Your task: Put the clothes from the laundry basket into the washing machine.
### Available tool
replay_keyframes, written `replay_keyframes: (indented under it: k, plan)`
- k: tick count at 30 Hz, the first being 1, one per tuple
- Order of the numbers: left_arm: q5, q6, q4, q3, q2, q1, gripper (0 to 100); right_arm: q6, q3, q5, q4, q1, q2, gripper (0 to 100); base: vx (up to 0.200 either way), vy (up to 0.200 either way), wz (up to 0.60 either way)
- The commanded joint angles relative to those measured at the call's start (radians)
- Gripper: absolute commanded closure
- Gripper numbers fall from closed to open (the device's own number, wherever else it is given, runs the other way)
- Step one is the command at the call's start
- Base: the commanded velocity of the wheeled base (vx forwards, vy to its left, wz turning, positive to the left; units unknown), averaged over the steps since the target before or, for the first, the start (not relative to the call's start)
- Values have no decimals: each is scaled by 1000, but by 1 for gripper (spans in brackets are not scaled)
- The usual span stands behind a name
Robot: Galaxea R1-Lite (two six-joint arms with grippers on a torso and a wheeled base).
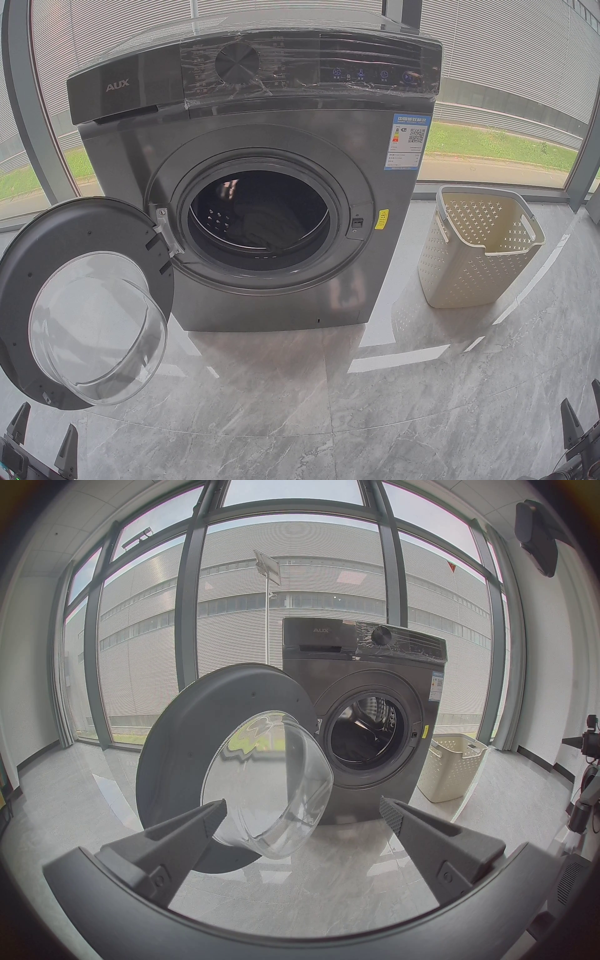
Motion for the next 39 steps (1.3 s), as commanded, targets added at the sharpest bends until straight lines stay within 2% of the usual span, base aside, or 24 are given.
replay_keyframes:
  k: [1,7,11,13,19,31,39]
  plan:
    - [0,2,-1,18,-13,2,0,0,7,0,-2,0,-14,0,0,0,0]
    - [-23,25,-1,18,-13,-2,0,0,7,-1,-2,0,-14,0,0,0,0]
    - [-25,13,1,18,-13,0,0,0,7,0,-2,0,-14,0,-50,0,0]
    - [-22,19,1,18,-13,0,0,0,7,0,-2,0,-14,0,-200,0,0]
    - [-22,14,1,18,-13,0,0,0,7,-1,-2,0,-14,0,-200,0,0]
    - [-22,17,1,18,-13,0,0,-4,7,-1,0,0,-14,0,0,0,0]
    - [-17,13,1,18,-13,0,0,-13,4,20,10,2,-14,0,0,0,0]
